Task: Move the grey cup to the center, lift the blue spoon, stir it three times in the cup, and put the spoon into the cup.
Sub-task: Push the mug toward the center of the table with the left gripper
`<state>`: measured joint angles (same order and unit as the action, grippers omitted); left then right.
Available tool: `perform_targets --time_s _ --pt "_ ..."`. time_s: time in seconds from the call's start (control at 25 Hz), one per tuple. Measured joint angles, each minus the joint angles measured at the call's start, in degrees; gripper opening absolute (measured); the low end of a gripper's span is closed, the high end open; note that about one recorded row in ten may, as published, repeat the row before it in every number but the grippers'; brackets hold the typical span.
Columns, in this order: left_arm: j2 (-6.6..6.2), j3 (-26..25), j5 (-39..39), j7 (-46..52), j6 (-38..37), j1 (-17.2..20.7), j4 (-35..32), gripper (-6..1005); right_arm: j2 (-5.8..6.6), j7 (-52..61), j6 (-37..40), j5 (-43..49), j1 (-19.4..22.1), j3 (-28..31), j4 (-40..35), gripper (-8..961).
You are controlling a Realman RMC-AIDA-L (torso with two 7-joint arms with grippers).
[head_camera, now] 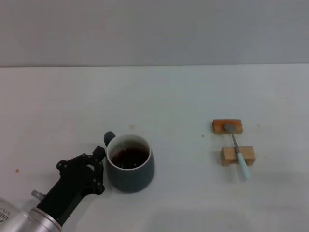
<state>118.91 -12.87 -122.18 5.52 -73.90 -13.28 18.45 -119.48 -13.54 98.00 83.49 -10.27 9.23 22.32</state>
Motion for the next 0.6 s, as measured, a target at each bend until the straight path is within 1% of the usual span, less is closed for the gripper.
perform_targets --time_s 0.32,0.44,0.6 --pt "-0.22 -0.8 0.3 -0.6 -0.4 0.5 0.0 97 0.02 0.0 0.0 0.0 -0.1 0.0 0.0 656" --pt "-0.44 -2.7 0.4 -0.6 -1.2 1.7 -0.4 100 -0.09 0.0 0.0 0.0 -0.1 -0.1 0.2 656" --pt "-0.75 -6.4 0.4 -0.5 -3.1 4.4 -1.1 104 -0.04 0.0 0.0 0.0 0.1 -1.5 1.5 657"
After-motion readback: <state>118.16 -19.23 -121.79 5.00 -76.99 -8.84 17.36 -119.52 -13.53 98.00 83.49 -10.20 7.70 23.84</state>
